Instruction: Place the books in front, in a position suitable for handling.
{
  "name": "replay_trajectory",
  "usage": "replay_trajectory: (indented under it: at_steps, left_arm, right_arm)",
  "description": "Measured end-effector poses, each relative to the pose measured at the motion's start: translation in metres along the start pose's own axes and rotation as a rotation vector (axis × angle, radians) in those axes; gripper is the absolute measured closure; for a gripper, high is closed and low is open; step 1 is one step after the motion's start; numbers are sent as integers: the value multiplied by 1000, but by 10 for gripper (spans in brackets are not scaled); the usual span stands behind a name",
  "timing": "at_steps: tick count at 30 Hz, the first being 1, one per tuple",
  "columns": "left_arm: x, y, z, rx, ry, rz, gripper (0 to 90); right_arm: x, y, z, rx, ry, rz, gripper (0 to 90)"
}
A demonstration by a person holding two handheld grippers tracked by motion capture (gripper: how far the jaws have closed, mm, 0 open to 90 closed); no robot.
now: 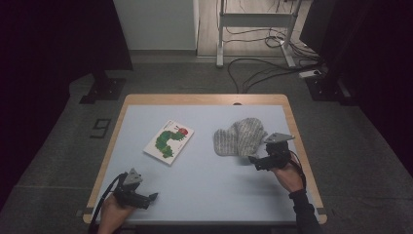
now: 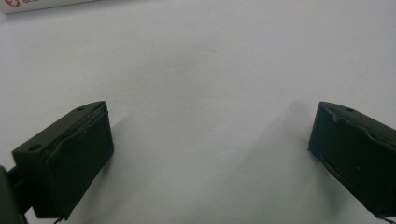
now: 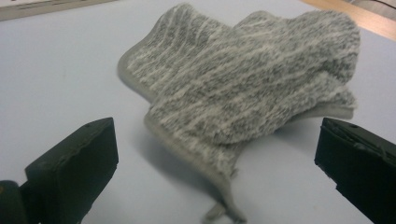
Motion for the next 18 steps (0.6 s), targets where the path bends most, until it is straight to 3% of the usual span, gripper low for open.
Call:
replay_trajectory:
  at_steps: [10,18]
  left_arm:
    - [0,0,0,0,0,0,0]
    - [0,0,0,1,0,-1,0]
  right_arm:
    - [-16,13,-16,37,1,-10,0]
    - [-29,21,-34,39,-12,-20,0]
Point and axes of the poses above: each handheld gripper's, and its own axes: z roughly backward along the jaws, x roughly out of its underside, y roughly to its right, the point moved 7 cm from there along -z, roughly forward along the jaws, and after that the axes turned 11 degrees about x, right-handed, at the moved point
